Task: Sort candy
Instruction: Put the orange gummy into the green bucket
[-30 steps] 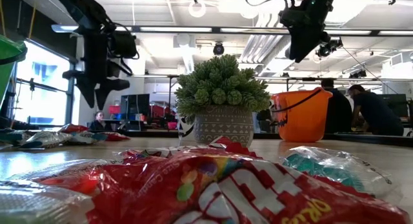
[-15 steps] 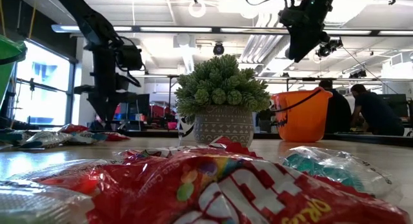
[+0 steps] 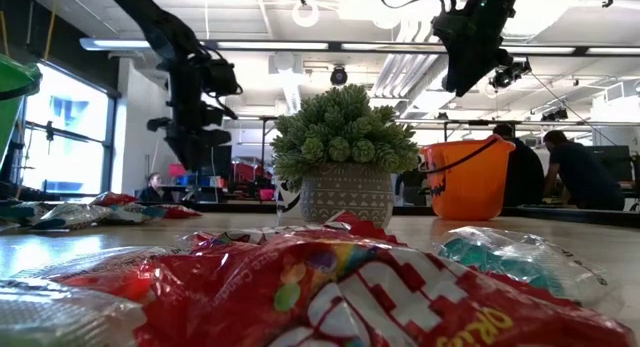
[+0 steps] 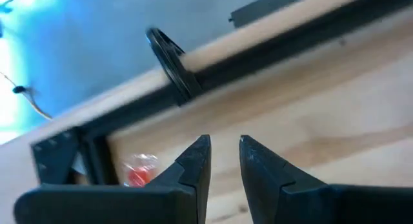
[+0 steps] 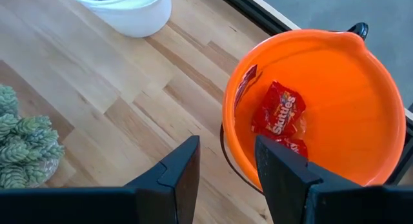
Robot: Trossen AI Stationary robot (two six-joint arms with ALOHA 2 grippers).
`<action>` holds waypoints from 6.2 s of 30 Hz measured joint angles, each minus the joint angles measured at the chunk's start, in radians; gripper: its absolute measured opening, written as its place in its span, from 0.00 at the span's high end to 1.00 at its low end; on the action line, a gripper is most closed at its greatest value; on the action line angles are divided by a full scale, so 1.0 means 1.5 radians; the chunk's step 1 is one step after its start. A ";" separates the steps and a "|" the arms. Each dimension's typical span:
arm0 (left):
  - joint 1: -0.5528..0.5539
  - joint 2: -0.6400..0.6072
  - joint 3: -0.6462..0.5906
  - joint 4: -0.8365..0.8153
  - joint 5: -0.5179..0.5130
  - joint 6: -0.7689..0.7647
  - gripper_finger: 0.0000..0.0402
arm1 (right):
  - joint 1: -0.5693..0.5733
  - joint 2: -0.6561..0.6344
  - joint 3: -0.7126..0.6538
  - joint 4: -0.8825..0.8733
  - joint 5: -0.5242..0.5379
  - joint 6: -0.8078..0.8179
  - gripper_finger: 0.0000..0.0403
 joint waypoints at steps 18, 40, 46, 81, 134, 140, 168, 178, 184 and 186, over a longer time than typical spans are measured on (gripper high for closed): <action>0.116 0.209 0.188 -0.285 -0.023 0.080 0.84 | 0.000 0.000 0.000 -0.001 0.000 -0.001 0.64; 0.124 0.225 0.188 -0.318 -0.002 0.033 0.84 | 0.000 0.000 0.000 -0.017 0.000 -0.016 0.64; 0.138 0.225 0.178 -0.308 0.025 0.021 0.84 | 0.000 0.000 0.000 -0.017 0.000 -0.024 0.64; 0.142 0.312 0.179 -0.319 -0.028 -0.002 0.84 | 0.000 0.000 0.000 -0.036 0.000 -0.024 0.64; 0.149 0.367 0.213 -0.361 -0.070 -0.059 0.96 | 0.000 0.000 0.000 -0.125 0.002 -0.024 0.64; 0.150 0.367 0.212 -0.362 -0.069 -0.048 0.99 | 0.000 0.000 0.000 -0.125 0.008 -0.025 0.64; -0.008 0.351 0.323 -0.414 0.030 -0.016 1.00 | 0.000 0.000 0.000 -0.096 0.008 -0.030 0.64; -0.093 0.198 0.359 -0.478 0.042 -0.032 1.00 | 0.000 0.000 0.000 -0.096 0.008 -0.031 0.64; -0.178 0.064 0.365 -0.507 0.054 -0.097 1.00 | 0.000 0.000 0.000 -0.093 0.008 -0.031 0.64; -0.211 0.021 0.365 -0.513 0.062 -0.128 1.00 | 0.000 0.000 0.000 -0.091 0.008 -0.031 0.64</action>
